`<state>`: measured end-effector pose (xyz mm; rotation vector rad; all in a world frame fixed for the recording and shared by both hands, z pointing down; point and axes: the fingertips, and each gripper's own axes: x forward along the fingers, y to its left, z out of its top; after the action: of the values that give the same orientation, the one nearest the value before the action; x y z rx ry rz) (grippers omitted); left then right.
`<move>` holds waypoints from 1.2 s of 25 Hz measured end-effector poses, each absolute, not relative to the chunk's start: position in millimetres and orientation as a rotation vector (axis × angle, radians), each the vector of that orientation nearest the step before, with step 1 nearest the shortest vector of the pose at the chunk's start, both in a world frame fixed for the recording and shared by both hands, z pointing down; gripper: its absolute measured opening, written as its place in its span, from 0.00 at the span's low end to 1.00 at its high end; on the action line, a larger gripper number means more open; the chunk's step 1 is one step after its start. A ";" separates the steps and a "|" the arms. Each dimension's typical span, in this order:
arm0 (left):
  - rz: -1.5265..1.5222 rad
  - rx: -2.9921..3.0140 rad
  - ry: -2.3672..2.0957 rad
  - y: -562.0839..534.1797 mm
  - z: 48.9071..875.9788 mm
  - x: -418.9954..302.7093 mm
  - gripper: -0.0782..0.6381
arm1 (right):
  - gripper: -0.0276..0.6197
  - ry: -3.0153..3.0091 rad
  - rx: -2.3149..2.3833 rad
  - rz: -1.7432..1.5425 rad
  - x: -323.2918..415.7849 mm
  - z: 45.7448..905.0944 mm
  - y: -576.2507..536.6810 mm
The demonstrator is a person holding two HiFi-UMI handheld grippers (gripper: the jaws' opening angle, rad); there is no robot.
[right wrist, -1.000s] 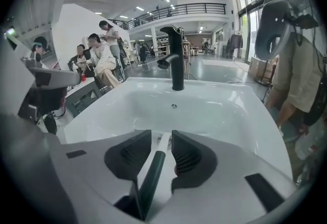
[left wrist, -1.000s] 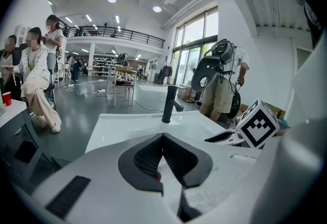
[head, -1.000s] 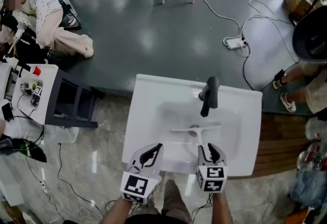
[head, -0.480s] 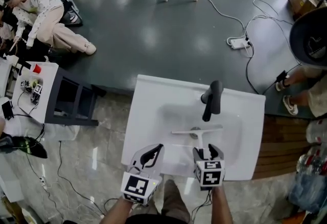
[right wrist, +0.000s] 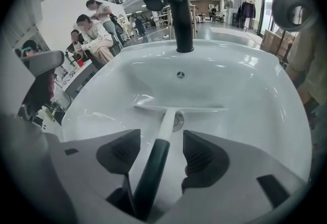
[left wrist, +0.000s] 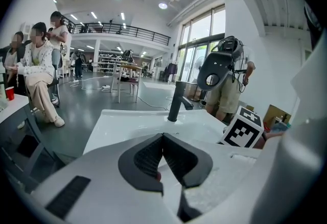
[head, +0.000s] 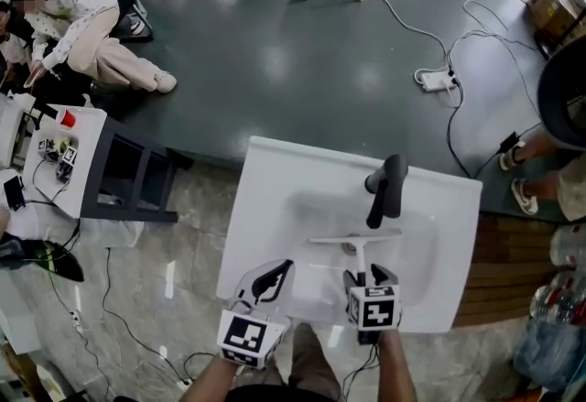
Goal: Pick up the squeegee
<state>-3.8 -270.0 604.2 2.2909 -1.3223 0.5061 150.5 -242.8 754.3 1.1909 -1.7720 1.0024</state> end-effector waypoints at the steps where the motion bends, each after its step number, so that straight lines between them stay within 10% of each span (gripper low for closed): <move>1: 0.508 2.292 -1.324 -270.4 606.1 -4.2 0.11 | 0.44 -1.767 1.184 1.008 150.0 755.9 -242.5; 30: 0.523 2.252 -1.317 -260.1 600.5 -6.6 0.11 | 0.19 -1.715 1.269 1.003 154.9 752.0 -249.5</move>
<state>-6.6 -260.1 600.5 2.2525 -1.3174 0.5233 154.9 -249.5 752.0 1.2694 -1.7151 1.0029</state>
